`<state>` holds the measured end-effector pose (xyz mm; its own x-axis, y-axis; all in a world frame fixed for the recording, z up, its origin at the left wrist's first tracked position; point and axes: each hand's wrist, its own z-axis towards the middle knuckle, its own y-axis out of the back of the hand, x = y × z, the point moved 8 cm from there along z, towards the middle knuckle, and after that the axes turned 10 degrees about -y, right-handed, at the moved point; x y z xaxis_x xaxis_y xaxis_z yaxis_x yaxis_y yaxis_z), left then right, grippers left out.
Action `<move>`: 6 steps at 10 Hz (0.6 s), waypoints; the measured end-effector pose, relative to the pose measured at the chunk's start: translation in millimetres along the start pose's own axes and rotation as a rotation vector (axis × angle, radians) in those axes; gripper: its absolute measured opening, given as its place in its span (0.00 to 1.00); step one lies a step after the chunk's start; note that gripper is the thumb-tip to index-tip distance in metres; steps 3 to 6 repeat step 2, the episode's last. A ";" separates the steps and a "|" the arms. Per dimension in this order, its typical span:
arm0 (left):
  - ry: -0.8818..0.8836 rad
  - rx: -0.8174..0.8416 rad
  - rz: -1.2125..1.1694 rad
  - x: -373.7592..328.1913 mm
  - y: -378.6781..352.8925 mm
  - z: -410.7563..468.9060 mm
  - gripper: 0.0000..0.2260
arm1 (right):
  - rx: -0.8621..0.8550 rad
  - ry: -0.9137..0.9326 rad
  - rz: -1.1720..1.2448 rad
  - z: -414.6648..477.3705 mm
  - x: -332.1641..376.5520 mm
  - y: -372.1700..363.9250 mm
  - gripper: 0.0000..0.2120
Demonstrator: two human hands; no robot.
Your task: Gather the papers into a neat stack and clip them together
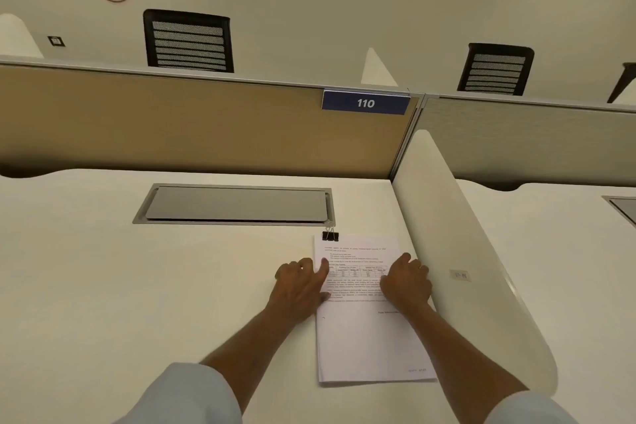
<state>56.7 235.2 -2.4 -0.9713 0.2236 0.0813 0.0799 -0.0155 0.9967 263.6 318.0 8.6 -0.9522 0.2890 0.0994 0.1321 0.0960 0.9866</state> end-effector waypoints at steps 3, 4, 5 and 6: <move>0.017 -0.034 0.081 25.7 12.0 -23.9 0.37 | -0.009 0.315 -0.100 -27.2 32.6 -12.1 0.41; 0.017 -0.034 0.081 25.7 12.0 -23.9 0.37 | -0.009 0.315 -0.100 -27.2 32.6 -12.1 0.41; 0.017 -0.034 0.081 25.7 12.0 -23.9 0.37 | -0.009 0.315 -0.100 -27.2 32.6 -12.1 0.41; 0.017 -0.034 0.081 25.7 12.0 -23.9 0.37 | -0.009 0.315 -0.100 -27.2 32.6 -12.1 0.41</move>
